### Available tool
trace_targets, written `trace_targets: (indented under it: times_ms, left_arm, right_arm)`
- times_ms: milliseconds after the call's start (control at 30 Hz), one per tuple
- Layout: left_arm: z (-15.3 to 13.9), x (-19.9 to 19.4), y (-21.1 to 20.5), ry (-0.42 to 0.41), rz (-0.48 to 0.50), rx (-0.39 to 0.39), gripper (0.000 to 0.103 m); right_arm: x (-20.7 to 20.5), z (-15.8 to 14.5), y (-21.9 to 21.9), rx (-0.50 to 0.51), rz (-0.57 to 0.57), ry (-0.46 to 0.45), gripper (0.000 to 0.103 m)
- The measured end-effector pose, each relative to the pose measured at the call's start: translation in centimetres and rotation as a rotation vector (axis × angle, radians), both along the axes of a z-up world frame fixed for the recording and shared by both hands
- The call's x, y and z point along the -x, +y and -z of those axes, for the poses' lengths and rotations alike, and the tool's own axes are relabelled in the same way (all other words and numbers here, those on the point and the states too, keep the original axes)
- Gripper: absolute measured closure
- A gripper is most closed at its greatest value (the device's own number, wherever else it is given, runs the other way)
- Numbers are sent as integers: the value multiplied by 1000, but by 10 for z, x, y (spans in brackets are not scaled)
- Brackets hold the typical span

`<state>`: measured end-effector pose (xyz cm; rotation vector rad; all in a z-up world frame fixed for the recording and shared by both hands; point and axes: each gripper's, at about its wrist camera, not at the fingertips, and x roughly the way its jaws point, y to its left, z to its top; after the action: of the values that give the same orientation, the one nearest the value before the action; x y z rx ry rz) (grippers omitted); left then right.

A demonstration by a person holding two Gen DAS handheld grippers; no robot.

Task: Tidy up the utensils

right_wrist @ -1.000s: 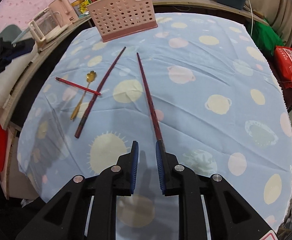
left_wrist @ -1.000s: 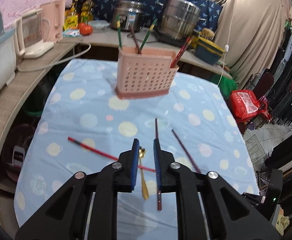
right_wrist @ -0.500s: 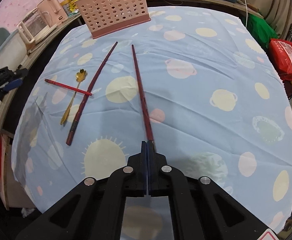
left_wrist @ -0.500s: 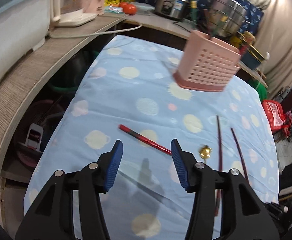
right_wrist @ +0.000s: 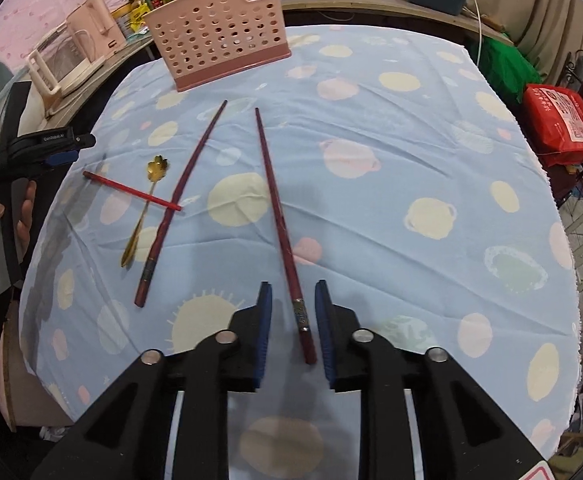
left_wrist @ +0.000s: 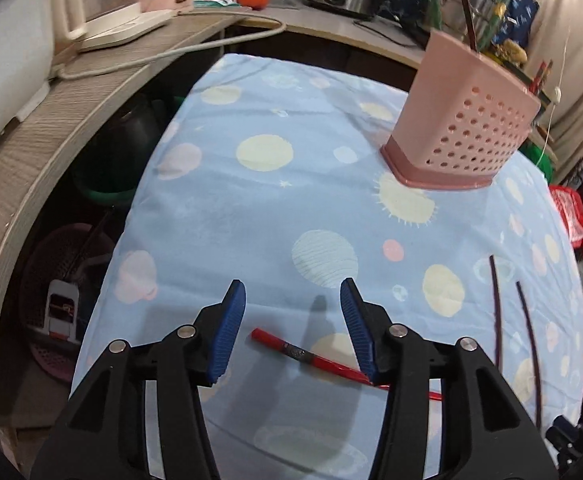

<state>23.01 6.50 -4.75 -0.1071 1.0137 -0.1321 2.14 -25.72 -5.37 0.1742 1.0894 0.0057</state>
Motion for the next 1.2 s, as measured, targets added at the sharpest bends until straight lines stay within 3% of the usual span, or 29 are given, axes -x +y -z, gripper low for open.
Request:
trace_targets:
  times_ms: [133, 267, 433, 600, 700, 833, 1200]
  left_arm:
    - [19, 5, 0, 74, 34, -15, 71]
    - [23, 40, 2, 75, 57, -36, 71]
    - [21, 100, 1, 105, 75, -7, 72]
    - [20, 166, -16, 118, 148, 17, 68]
    - [18, 190, -28, 123, 201, 35, 58]
    - [16, 211, -39, 130, 253, 54, 56]
    - [18, 233, -42, 147, 327, 62, 61]
  right_arm:
    - [3, 12, 0, -13, -6, 36, 81]
    - [6, 17, 4, -30, -16, 48, 81]
    - [11, 19, 7, -38, -27, 47, 81]
    - [19, 21, 9, -38, -37, 35, 81]
    - [24, 21, 9, -34, -40, 28, 85]
    - [31, 22, 7, -40, -36, 28, 95]
    - [37, 18, 11, -41, -34, 5, 94]
